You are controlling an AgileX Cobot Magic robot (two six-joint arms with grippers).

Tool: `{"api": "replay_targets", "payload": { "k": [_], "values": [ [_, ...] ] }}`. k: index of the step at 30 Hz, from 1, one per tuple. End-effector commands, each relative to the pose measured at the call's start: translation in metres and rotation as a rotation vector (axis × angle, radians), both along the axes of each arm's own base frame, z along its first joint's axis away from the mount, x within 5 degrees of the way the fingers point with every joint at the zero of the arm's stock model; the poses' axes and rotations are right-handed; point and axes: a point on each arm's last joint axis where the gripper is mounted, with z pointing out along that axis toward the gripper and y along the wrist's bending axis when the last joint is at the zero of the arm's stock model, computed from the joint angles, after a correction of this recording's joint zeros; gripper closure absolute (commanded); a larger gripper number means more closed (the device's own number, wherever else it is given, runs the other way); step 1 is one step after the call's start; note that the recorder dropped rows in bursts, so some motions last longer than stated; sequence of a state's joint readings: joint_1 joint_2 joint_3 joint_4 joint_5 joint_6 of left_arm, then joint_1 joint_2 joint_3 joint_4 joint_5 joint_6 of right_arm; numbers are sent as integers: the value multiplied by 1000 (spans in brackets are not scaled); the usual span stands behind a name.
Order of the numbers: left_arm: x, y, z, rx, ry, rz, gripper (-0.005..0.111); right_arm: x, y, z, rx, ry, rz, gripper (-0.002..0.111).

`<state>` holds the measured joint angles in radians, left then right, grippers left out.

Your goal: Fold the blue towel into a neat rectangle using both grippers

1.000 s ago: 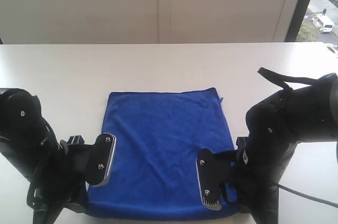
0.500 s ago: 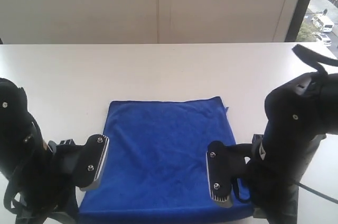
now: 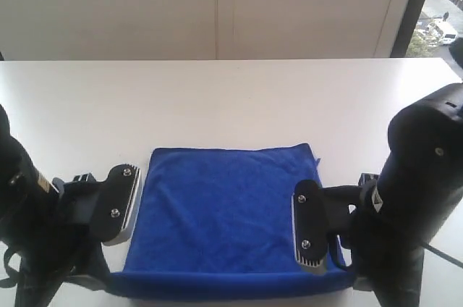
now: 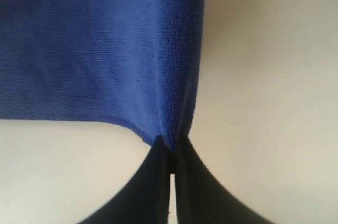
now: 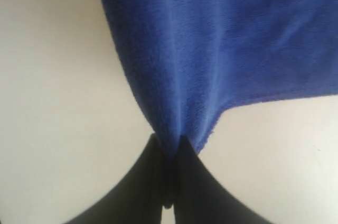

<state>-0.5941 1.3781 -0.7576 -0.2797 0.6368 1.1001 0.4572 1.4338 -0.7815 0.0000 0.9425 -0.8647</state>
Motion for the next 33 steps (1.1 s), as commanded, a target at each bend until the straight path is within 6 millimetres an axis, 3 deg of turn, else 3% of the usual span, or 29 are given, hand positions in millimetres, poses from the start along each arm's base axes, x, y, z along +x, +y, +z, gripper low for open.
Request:
{"api": "replay_targets", "payload": {
  "k": [1, 11, 19, 26, 33],
  "values": [
    [8, -3, 5, -48, -104, 40, 107, 9, -4, 3, -30, -115, -74, 108],
    [35, -9, 16, -168, -392, 132, 107, 32, -4, 10, -16, -386, -105, 108],
    [47, -13, 10, -179, -458, 156, 107, 46, -2, 17, 18, -552, -105, 108],
    [67, -12, -8, -163, -504, 215, 107, 62, -3, 2, -56, -608, -123, 108],
    [82, -15, -14, -189, -614, 256, 107, 82, 1, -17, -68, -611, -136, 108]
  ]
}}
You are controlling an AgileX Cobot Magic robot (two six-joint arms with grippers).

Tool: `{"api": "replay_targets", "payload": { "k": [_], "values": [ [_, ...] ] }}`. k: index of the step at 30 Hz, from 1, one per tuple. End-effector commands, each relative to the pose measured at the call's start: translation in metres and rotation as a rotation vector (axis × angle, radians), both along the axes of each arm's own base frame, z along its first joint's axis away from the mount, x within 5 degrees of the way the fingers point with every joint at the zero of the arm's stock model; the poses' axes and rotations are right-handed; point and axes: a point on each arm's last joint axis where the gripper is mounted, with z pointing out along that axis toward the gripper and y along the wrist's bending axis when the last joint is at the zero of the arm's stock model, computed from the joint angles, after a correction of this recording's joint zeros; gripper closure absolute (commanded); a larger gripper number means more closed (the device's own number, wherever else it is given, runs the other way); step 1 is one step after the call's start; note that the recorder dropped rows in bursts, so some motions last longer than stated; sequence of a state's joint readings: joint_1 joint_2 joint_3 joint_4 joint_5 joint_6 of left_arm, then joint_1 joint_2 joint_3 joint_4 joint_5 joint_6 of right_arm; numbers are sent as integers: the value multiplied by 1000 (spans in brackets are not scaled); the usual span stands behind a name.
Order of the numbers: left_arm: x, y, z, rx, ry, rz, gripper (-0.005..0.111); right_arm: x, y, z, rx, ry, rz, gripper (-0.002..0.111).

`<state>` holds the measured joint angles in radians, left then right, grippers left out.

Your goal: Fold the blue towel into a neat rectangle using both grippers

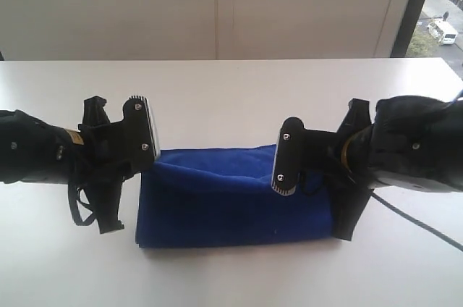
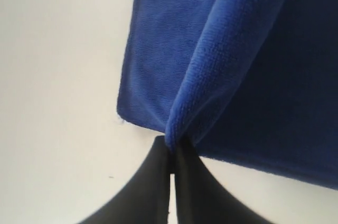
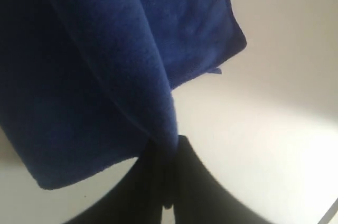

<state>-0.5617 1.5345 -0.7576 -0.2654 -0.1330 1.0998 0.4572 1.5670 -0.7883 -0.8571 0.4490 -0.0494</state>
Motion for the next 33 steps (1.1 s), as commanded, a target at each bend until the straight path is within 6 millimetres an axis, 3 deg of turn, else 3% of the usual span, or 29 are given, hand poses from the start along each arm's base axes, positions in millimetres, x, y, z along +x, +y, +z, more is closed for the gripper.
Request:
{"api": "replay_targets", "payload": {
  "k": [1, 9, 16, 20, 24, 33],
  "values": [
    [8, -1, -2, -21, -62, 31, 107, 16, -1, -6, -2, -21, -28, 108],
    [22, -4, -18, -19, -130, 64, 107, 47, -4, -5, 71, -74, -31, 108],
    [45, -14, -23, -29, -173, 84, 107, 69, -7, -20, 86, -63, -34, 108],
    [58, -5, -28, -24, -165, 127, 107, 79, -11, -29, 100, -57, -38, 108],
    [65, 0, -39, -6, -153, 148, 107, 92, -11, -32, 118, -68, -39, 108],
    [85, -10, -61, 11, -126, 147, 107, 110, -5, -55, 109, -39, -32, 108]
  ]
}}
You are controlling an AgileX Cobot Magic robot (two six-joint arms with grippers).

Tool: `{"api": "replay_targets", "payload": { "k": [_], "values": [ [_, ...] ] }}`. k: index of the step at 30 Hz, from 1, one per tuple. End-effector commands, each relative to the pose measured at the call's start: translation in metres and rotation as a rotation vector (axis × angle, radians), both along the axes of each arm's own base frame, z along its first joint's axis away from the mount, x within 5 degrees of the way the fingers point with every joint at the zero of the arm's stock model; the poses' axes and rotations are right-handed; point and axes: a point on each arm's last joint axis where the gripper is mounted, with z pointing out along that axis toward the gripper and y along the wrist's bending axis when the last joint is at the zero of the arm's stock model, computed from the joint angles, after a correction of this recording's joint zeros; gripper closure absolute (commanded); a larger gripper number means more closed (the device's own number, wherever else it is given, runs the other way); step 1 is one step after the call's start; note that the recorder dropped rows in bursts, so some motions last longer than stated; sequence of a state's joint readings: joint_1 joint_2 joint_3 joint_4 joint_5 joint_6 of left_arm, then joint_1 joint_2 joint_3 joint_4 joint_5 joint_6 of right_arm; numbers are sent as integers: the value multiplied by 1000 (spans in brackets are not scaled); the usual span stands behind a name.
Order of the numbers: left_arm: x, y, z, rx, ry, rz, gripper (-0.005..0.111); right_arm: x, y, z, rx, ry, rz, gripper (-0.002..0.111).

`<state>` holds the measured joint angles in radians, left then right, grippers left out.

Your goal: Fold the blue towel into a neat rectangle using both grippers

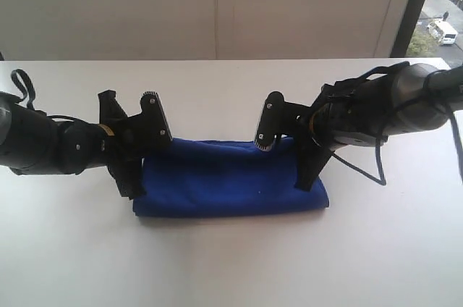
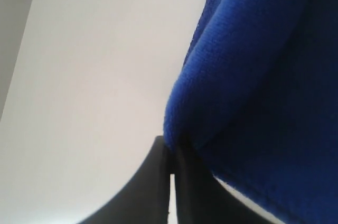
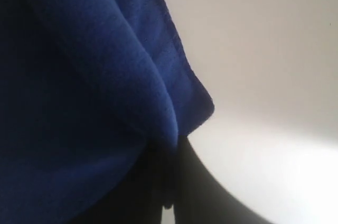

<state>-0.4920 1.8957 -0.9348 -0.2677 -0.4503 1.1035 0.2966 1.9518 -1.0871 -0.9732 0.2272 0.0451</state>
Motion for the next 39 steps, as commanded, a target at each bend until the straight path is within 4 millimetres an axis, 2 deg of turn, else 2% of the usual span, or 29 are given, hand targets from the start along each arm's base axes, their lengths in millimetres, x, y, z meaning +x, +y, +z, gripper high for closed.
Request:
{"api": "replay_targets", "payload": {
  "k": [1, 7, 12, 14, 17, 21, 23, 25, 30, 39],
  "values": [
    [4, -1, -8, 3, 16, 8, 107, 8, -1, -7, -2, 4, -3, 108],
    [8, -1, -19, 5, 14, 27, 107, 13, 1, -20, -10, 25, -1, 108],
    [9, -1, -29, 14, 23, 31, 107, 15, 2, -22, -14, 23, 12, 108],
    [9, -1, -31, 17, 27, 31, 105, 15, 2, -23, -27, 21, 28, 104],
    [9, -1, -32, 11, 35, 42, 91, 16, 2, -23, -35, 20, 34, 89],
    [9, 0, -32, 8, 37, 47, 59, 17, 1, -22, -49, 14, 44, 51],
    [9, 0, -31, 8, 33, 48, 45, 19, 0, -19, -60, 9, 25, 36],
    [10, 0, -30, 4, 17, 51, 38, 21, -2, -16, -67, 6, -18, 31],
    [15, 1, -19, 12, -84, 60, 35, 26, -7, 3, -96, -27, -80, 31],
    [12, 6, 20, -62, -128, 132, 35, 23, -6, 64, -25, -180, -79, 31]
  ]
}}
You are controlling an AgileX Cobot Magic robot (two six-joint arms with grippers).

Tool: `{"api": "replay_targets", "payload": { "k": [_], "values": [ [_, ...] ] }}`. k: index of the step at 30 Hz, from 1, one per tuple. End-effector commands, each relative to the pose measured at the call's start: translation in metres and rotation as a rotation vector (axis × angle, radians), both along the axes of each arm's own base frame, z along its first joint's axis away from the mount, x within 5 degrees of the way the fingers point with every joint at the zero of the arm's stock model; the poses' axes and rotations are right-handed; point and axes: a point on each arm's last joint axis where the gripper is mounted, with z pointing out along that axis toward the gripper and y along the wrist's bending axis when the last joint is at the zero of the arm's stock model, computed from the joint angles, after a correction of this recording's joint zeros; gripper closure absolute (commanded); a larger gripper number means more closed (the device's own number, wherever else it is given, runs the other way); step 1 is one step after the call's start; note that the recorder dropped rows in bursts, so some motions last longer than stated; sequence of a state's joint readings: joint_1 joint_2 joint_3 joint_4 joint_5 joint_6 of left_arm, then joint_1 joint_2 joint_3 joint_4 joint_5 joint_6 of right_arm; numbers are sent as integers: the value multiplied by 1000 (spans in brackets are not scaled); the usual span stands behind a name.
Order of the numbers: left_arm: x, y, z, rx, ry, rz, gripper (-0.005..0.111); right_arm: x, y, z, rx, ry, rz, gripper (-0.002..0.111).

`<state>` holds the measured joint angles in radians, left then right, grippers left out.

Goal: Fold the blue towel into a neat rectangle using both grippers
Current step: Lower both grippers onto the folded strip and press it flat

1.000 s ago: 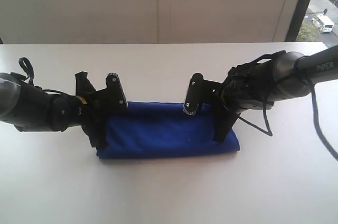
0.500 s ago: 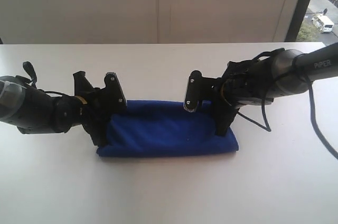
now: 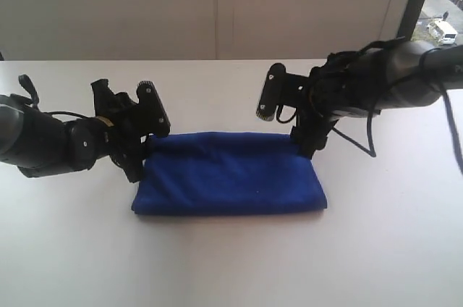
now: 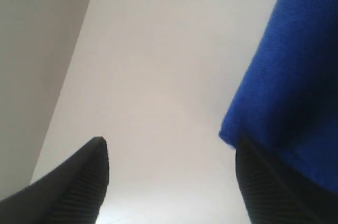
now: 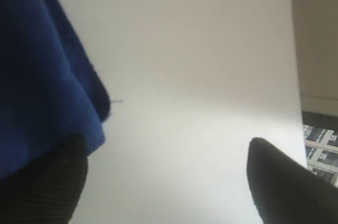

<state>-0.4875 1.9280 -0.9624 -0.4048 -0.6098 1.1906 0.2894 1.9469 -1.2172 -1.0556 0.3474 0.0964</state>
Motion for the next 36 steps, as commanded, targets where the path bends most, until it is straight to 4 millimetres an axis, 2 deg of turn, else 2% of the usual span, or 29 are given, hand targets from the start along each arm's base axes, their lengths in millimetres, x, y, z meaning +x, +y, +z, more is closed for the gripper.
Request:
{"api": "replay_targets", "payload": {
  "k": [1, 5, 8, 10, 12, 13, 14, 15, 20, 31, 36],
  "values": [
    [-5, 2, 19, -41, 5, 23, 35, -4, -1, 35, 51, -89, -9, 31],
    [-13, 1, 32, -72, 53, -2, 35, -10, -4, 57, 185, -146, -132, 33],
    [-27, -5, 38, -135, 201, -34, 40, -17, -7, 68, 388, -148, -335, 47],
    [-38, -7, 37, -138, 320, -71, 50, -24, -5, 68, 462, -96, -390, 70],
    [-48, -9, 32, -141, 445, -93, 69, -29, -1, 62, 481, -23, -369, 98],
    [-51, -9, 30, -152, 494, -89, 82, -32, 2, 57, 485, 28, -342, 108],
    [-54, -10, 28, -162, 533, -82, 99, -34, 6, 51, 515, 84, -338, 107],
    [-55, -10, 25, -164, 558, -78, 106, -36, 11, 45, 526, 153, -314, 108],
    [-54, -10, 17, -210, 604, -13, 107, -47, 27, 16, 543, 420, -198, 108],
    [-61, -12, -21, -152, 810, 0, 107, -42, 28, -20, 515, 507, -233, 108],
    [-67, -11, -26, -113, 872, -22, 107, -46, 28, -34, 490, 581, -249, 108]
  ]
}}
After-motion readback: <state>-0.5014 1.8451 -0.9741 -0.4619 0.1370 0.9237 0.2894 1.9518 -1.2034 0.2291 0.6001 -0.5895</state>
